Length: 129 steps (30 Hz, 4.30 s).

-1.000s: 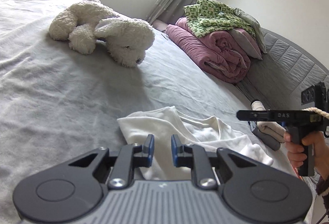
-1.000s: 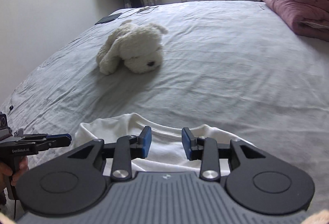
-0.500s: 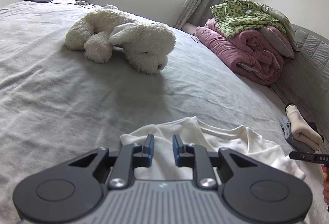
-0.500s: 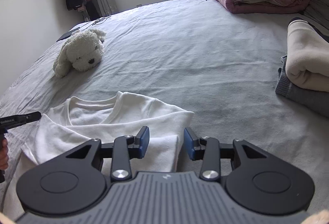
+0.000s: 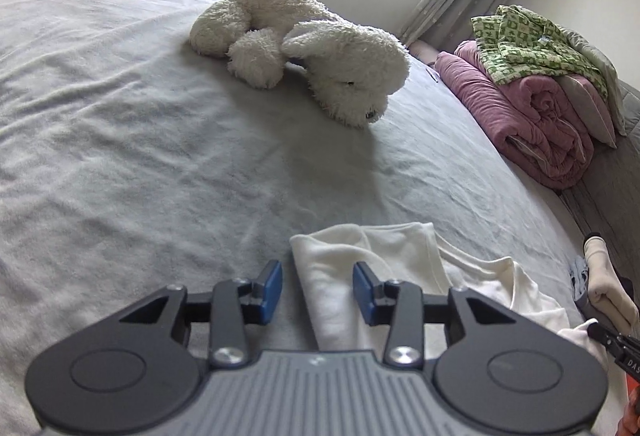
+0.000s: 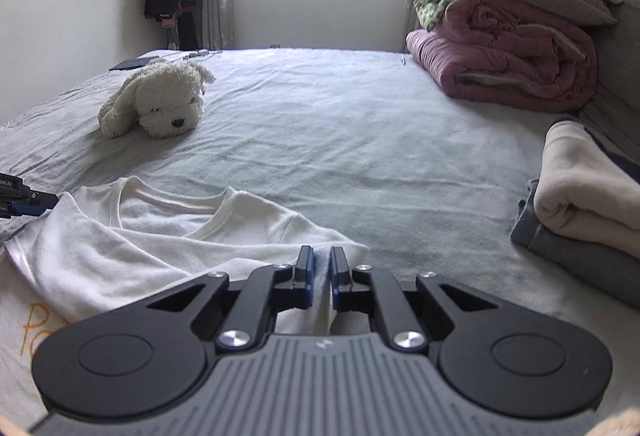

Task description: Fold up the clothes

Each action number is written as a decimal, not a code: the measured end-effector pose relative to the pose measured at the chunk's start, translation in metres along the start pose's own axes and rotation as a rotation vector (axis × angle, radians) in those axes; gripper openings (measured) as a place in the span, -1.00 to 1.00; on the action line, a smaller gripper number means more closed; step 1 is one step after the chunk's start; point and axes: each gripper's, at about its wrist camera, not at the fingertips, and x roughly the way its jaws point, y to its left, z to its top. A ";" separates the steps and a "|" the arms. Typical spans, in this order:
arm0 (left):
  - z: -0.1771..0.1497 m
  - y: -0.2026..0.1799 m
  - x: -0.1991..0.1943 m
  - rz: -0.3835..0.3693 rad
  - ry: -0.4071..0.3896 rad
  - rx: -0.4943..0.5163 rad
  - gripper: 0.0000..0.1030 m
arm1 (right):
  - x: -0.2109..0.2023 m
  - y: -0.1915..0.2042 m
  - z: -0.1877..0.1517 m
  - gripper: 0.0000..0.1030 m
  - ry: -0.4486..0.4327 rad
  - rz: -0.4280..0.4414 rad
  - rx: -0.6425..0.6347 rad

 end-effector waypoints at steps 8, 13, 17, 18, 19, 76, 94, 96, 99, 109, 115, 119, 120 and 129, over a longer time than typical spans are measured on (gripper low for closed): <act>-0.017 -0.028 -0.007 0.027 -0.065 0.156 -0.22 | 0.024 -0.005 -0.006 -0.80 0.058 -0.070 -0.031; -0.025 -0.043 -0.013 0.088 -0.104 0.285 -0.23 | 0.032 -0.008 -0.015 -0.57 0.120 -0.086 -0.006; -0.033 -0.051 -0.036 0.037 -0.165 0.347 -0.24 | 0.008 -0.011 -0.012 -0.32 0.060 -0.061 0.044; -0.036 -0.053 -0.039 0.031 -0.158 0.360 -0.24 | 0.001 -0.010 -0.012 -0.32 0.043 -0.053 0.052; -0.039 -0.054 -0.040 0.026 -0.149 0.372 -0.27 | -0.003 -0.010 -0.013 -0.32 0.042 -0.037 0.062; -0.164 0.050 -0.169 -0.424 0.664 -0.109 -0.47 | -0.152 -0.054 -0.142 -0.20 0.698 0.577 0.685; -0.184 0.062 -0.196 -0.492 0.640 -0.126 -0.76 | -0.174 -0.031 -0.158 -0.58 0.640 0.588 0.647; -0.185 0.062 -0.196 -0.493 0.640 -0.123 -0.78 | -0.176 -0.030 -0.157 -0.58 0.638 0.593 0.637; -0.186 0.061 -0.197 -0.495 0.640 -0.119 -0.81 | -0.177 -0.028 -0.157 -0.58 0.637 0.593 0.628; -0.186 0.063 -0.193 -0.500 0.646 -0.129 -0.80 | -0.182 -0.029 -0.157 -0.57 0.626 0.600 0.594; -0.185 0.062 -0.193 -0.518 0.635 -0.133 -0.84 | -0.186 -0.032 -0.155 -0.58 0.607 0.617 0.596; -0.178 0.064 -0.197 -0.558 0.583 -0.153 -0.84 | -0.189 -0.034 -0.151 -0.60 0.566 0.634 0.605; -0.176 0.064 -0.198 -0.570 0.567 -0.160 -0.84 | -0.190 -0.034 -0.149 -0.62 0.550 0.638 0.610; -0.156 0.076 -0.194 -0.574 0.402 -0.305 -0.84 | -0.183 -0.049 -0.135 -0.63 0.410 0.587 0.701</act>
